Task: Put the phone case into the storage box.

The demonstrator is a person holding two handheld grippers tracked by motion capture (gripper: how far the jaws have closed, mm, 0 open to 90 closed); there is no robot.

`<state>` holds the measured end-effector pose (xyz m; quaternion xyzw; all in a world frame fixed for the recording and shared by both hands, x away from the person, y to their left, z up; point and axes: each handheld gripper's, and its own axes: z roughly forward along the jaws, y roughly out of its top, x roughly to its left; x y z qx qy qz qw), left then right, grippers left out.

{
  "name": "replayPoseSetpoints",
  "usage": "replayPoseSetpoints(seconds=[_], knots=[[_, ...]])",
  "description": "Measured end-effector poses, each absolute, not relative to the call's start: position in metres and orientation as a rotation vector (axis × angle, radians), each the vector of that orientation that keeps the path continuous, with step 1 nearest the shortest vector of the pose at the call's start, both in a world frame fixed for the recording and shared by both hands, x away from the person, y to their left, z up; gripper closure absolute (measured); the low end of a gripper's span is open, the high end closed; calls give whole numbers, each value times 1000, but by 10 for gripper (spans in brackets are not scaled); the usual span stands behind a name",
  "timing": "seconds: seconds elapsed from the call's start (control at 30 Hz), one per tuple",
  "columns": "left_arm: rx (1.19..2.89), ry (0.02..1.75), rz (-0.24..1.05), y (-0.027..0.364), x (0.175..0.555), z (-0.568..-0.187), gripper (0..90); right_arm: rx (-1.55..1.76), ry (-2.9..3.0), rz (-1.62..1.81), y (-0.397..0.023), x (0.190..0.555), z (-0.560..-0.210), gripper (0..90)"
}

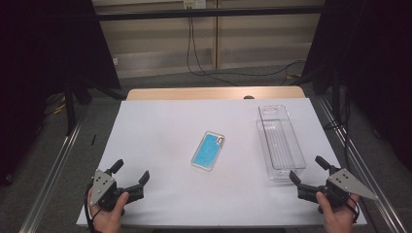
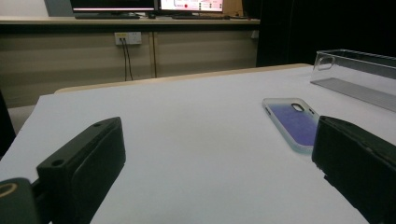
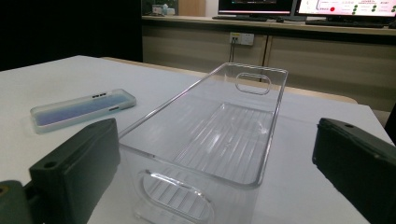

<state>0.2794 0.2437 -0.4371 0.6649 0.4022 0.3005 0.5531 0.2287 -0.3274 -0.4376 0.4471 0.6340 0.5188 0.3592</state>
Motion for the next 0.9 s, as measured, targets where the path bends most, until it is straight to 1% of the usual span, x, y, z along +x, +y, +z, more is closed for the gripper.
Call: replayPoseSetpoints(seconds=[0.6, 0.9], knots=[[1594, 948, 685, 238, 277, -437, 28, 1141, 1642, 1359, -326, 230, -438, 6], [1593, 916, 664, 235, 274, -435, 28, 1117, 1654, 1342, -324, 229, -436, 5]])
